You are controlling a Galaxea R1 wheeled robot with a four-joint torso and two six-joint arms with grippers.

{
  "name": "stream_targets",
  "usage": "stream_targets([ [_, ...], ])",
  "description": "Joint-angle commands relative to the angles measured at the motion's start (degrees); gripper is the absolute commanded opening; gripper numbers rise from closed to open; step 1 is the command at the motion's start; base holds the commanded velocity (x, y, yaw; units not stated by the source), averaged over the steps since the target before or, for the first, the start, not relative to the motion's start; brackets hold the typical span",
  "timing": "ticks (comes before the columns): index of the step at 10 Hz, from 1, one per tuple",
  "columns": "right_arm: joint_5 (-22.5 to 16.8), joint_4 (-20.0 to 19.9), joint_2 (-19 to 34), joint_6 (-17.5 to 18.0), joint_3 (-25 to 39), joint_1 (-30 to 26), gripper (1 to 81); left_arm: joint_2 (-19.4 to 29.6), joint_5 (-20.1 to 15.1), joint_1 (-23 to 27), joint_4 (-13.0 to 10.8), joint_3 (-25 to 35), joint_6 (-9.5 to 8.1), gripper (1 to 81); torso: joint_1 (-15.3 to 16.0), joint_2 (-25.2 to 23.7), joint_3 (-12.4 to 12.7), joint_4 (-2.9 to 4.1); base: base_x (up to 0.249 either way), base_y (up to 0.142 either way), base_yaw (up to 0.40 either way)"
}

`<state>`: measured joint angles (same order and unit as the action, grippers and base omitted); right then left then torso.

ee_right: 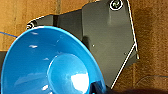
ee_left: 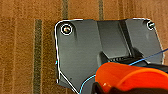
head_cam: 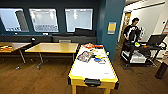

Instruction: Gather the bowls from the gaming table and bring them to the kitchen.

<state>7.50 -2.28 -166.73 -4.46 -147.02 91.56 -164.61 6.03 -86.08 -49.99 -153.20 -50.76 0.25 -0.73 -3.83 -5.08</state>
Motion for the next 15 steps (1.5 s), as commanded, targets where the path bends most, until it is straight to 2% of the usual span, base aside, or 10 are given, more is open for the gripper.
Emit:
stream_targets([
  [1,-3.1,0.7,0.2,-0.1,0.3,-1.9,1.0,0.9,-2.2,2.6,0.0,-0.3,0.31,1.0,0.0,0.0,0.0,0.00,0.000,0.000,0.000],
  [6,-3.0,0.7,0.1,-0.1,0.1,-1.7,1.0,0.8,-2.1,2.6,-0.1,-0.3,0.40,1.0,0.0,0.0,0.0,0.00,0.000,0.000,-0.051],
  [15,-3.0,0.8,-0.1,-0.1,0.1,-1.7,1.0,0.2,-2.2,2.6,0.1,-1.8,0.22,1.0,0.0,0.0,0.0,0.00,0.000,0.000,-0.385],
])
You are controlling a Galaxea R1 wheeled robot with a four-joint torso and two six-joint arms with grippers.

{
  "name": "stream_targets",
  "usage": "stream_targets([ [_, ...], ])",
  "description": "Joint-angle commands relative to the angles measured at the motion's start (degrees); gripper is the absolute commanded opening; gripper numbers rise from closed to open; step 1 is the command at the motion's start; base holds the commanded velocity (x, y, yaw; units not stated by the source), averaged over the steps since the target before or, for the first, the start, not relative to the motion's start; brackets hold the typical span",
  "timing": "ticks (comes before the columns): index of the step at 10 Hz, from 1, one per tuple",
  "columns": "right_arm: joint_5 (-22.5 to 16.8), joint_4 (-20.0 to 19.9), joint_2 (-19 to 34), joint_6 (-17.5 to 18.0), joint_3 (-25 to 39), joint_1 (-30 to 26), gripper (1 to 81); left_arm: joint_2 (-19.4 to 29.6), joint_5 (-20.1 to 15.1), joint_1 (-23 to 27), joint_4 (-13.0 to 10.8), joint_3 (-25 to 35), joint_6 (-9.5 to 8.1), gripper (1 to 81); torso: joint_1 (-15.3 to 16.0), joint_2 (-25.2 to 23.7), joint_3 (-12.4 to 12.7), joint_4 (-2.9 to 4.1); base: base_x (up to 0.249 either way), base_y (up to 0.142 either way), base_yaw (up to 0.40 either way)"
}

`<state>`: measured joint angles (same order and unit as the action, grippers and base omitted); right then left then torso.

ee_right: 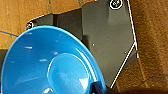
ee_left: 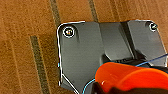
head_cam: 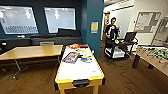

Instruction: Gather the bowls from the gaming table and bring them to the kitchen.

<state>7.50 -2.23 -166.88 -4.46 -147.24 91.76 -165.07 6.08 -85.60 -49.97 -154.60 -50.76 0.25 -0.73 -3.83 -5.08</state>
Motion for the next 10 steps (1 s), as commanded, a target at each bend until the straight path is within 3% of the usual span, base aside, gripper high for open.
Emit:
stream_targets([
  [1,-3.0,0.7,0.0,-0.1,0.3,-1.9,1.0,0.5,-2.3,2.1,0.1,-0.4,0.22,1.0,0.0,0.0,0.0,0.00,0.000,0.000,-0.395],
  [7,-2.8,0.8,-0.3,-0.1,0.3,-1.8,1.0,-2.9,-2.3,2.1,0.0,-6.0,0.14,1.0,0.0,0.0,0.0,0.00,0.000,0.000,-0.394],
  [10,-2.8,0.8,-0.5,-0.1,0.3,-1.8,1.0,-3.2,-2.2,1.7,0.1,-6.0,0.14,1.0,0.0,0.0,0.0,0.00,0.000,0.000,-0.394],
])
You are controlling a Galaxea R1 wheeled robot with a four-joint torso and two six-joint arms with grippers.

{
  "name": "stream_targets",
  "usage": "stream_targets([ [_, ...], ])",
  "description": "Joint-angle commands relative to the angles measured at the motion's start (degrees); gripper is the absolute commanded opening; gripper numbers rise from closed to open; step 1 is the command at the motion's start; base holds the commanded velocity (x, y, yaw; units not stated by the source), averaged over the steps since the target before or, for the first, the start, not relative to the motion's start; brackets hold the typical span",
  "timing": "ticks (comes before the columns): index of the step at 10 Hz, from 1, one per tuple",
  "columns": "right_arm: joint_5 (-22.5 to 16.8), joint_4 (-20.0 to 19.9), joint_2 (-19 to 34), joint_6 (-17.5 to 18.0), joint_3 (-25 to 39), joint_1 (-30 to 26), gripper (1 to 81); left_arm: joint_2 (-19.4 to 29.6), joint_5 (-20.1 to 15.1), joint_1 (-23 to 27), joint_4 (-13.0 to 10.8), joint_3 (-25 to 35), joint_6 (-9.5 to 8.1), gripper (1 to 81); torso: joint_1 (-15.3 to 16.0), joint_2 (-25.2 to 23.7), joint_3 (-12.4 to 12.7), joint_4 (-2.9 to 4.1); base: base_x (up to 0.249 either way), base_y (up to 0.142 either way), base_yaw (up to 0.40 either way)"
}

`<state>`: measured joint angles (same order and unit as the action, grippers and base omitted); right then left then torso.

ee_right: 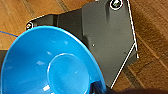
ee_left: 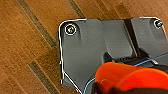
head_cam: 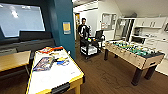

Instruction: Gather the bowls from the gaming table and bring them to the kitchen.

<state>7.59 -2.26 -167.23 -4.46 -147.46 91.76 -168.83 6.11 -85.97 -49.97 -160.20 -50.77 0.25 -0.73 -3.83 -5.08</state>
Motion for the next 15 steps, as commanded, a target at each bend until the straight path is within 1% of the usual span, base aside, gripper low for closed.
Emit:
stream_targets([
  [1,-2.8,0.9,-0.2,-0.2,0.5,-1.8,1.0,0.5,-2.2,1.9,0.1,-0.2,0.06,1.0,0.0,0.0,0.0,0.00,0.000,0.000,-0.394],
  [2,-2.8,0.9,-0.3,-0.2,0.5,-1.8,1.0,0.3,-2.2,1.9,0.1,-0.1,-0.03,1.0,0.0,0.0,0.0,0.00,0.000,0.000,-0.395],
  [3,-2.8,0.8,-0.3,-0.2,0.4,-1.8,1.0,0.2,-1.4,1.9,0.3,0.1,-0.29,1.0,0.0,0.0,0.0,0.00,0.000,0.000,-0.394],
  [4,-2.8,0.8,-0.3,-0.2,0.4,-1.8,1.0,0.3,1.9,1.6,0.9,0.8,-0.55,1.0,0.0,0.0,0.0,0.00,0.000,0.000,-0.394],
  [5,-2.8,0.9,-0.3,-0.2,0.4,-1.7,1.0,0.3,2.6,1.4,0.9,1.0,-0.73,1.0,0.0,0.0,0.0,0.00,0.000,0.000,-0.394],
  [6,-2.8,1.1,-0.3,-0.2,0.3,-1.7,1.0,1.0,4.2,0.8,1.0,2.3,-0.99,1.0,0.0,0.0,0.0,0.00,0.000,0.000,-0.394],
  [7,-2.8,1.1,-0.1,-0.2,0.3,-1.6,1.0,2.4,4.8,0.7,1.0,4.8,-1.08,1.0,0.0,0.0,0.0,0.00,0.000,0.000,-0.394],
  [9,-2.8,1.1,-0.2,-0.2,0.1,-1.6,1.0,3.8,4.5,0.7,1.0,6.9,-1.43,1.0,0.0,0.0,0.0,0.00,0.000,0.000,-0.394],
  [15,-2.8,1.1,-0.3,-0.2,0.1,-1.6,1.0,3.9,4.4,0.7,1.1,6.6,-1.43,1.0,0.0,0.0,0.0,0.00,0.000,0.000,-0.394],
])
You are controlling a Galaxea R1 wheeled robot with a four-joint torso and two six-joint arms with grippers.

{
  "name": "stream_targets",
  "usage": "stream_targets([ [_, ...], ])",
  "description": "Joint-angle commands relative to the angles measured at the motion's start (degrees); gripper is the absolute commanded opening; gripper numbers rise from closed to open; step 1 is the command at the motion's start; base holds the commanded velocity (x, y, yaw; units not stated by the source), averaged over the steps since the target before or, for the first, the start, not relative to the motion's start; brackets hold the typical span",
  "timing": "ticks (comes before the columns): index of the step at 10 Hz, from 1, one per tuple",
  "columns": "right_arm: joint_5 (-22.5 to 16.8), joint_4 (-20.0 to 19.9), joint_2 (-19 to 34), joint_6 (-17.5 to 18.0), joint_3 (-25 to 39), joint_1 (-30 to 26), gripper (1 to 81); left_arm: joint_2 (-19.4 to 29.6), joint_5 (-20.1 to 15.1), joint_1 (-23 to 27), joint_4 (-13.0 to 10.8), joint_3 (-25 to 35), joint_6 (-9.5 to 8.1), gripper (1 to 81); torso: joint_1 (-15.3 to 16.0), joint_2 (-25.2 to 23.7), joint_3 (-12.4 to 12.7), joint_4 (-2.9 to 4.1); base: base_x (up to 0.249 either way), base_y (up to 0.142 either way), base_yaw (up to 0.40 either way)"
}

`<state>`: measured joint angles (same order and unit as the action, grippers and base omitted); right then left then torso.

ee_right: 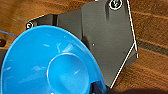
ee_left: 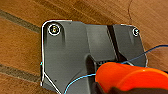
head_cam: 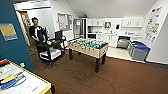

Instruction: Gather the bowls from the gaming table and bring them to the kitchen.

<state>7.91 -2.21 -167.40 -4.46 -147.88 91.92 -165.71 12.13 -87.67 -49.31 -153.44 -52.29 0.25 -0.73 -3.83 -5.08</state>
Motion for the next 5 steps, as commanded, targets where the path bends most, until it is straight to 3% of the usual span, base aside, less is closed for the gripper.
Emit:
stream_targets([
  [1,-3.0,1.1,-0.2,-0.1,0.5,-1.8,1.0,0.7,-1.7,2.4,0.4,-0.1,0.08,1.0,0.0,0.0,0.0,0.00,0.000,0.000,-0.394],
  [5,-3.0,1.1,-0.2,-0.2,0.5,-1.6,1.0,0.8,-1.7,2.4,0.4,-0.2,0.17,1.0,0.0,0.0,0.0,0.00,0.000,0.000,-0.394],
])
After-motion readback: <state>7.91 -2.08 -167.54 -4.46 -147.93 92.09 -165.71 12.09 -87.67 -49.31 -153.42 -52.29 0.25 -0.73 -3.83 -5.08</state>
